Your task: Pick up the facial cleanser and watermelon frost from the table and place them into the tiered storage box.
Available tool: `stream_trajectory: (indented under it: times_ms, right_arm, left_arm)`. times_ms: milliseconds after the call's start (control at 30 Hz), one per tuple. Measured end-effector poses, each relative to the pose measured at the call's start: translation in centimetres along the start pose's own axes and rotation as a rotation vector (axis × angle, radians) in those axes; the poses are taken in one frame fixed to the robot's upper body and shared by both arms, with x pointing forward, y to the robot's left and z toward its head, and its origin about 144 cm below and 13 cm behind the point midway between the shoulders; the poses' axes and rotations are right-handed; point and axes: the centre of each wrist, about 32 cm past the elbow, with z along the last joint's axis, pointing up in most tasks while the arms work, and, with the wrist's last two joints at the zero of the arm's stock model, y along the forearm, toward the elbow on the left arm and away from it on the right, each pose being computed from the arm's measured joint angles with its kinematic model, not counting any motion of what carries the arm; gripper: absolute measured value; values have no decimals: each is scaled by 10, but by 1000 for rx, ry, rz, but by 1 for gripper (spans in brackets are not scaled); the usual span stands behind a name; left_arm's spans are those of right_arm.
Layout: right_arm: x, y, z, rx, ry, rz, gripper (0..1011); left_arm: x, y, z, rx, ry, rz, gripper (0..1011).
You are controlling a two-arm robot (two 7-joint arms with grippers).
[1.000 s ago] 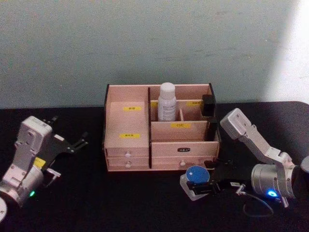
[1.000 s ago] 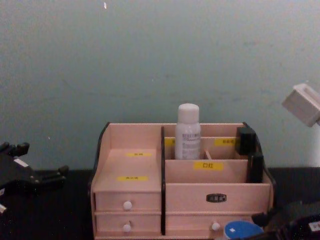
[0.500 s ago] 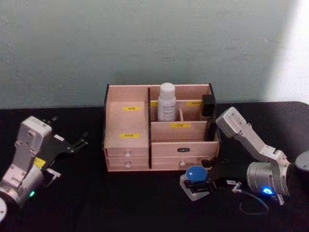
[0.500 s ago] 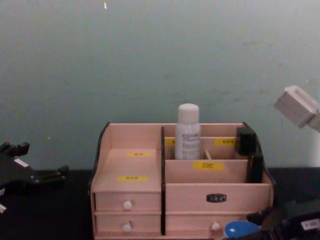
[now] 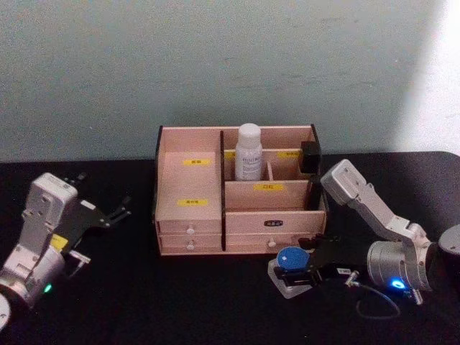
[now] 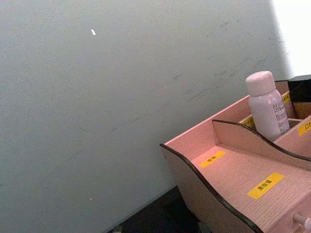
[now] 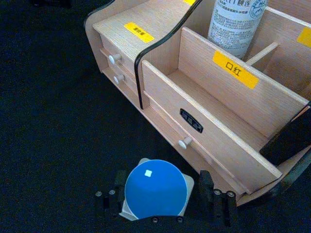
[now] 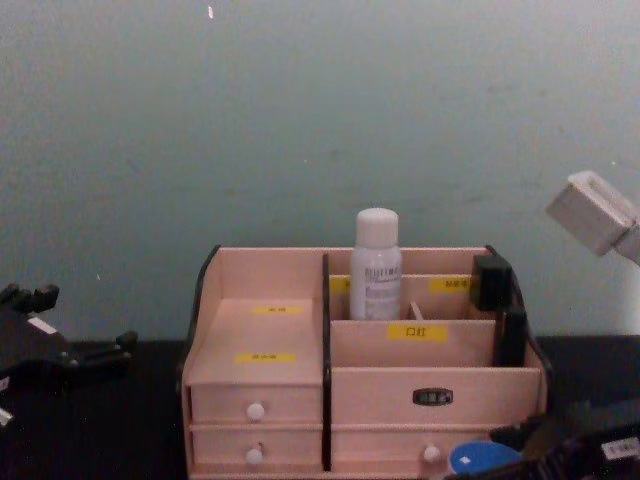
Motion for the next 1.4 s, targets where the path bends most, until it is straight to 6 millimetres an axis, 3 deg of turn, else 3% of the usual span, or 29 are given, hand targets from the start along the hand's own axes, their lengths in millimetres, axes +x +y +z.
stream_trajectory:
  times_ms: [333,767,1200,1400]
  right_arm:
    - [0,0,0,1,1,0,721]
    - [0,-1,0,2,3,2,716]
    - [-12,-27,3,44,-14,26,717]
    - [-16,-40,14,86,-31,47,716]
  left_arm:
    - [0,0,0,0,0,0,1001]
    - [0,0,0,0,0,0,1001]
    - [0,0,0,0,0,0,1001]
    - [0,0,0,0,0,0,1001]
